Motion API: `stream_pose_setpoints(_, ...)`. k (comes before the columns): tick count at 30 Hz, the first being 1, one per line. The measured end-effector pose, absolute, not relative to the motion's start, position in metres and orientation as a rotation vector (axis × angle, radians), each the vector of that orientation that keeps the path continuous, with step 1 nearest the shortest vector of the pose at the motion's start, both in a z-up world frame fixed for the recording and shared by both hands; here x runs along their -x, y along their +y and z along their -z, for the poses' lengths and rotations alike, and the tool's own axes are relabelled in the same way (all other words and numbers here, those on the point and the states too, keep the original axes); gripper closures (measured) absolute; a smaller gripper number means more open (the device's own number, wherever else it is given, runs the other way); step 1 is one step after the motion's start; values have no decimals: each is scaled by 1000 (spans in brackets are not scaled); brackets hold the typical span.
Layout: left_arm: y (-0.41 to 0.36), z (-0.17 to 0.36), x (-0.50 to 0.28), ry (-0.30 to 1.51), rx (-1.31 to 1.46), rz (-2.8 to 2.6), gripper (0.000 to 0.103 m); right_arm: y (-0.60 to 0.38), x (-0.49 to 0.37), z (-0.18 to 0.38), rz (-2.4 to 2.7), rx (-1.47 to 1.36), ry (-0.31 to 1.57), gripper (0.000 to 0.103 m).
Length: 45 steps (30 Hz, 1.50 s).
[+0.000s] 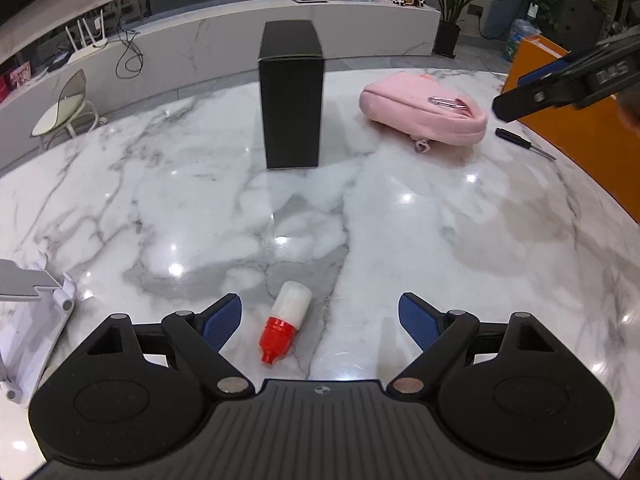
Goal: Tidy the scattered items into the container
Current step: 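Move left tool to the red-and-white glue bottle while right tool reaches the pink pouch, then close left tool on the glue bottle while right tool grasps the pink pouch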
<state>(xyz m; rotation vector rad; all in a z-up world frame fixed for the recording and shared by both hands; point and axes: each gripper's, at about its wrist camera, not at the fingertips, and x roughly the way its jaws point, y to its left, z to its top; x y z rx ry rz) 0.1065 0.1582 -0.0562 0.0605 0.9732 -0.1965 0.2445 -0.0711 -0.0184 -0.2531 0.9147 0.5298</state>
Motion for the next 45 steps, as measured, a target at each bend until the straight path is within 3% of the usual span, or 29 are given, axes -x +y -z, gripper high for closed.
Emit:
stream_pose_setpoints(12,166,67,-116,998,-66,202,10,-49,-275,60,-498,265,931,11)
stream_pose_setpoints(14,167,66,-116,997,-73,203,15,-47,-278,62,-493,263,925,11)
stream_pose_setpoints(16,168,65,-116,995,-87,190,33,-45,-281,66,-481,265,917,11)
stream_pose_setpoints(19,171,63,-117,1002,-85,179,50,-43,-286,69,-461,267,907,11)
stream_pose_setpoints(26,170,61,-118,1021,-114,188,64,-40,-297,77,-436,284,893,11)
stream_pose_setpoints(30,171,60,-119,1036,-114,189,81,-37,-299,79,-429,296,888,10)
stream_pose_setpoints(36,173,59,-119,1051,-94,189,81,-33,-300,84,-432,342,898,10)
stream_pose_setpoints(45,174,58,-120,1057,-86,178,82,-32,-296,86,-446,393,914,22)
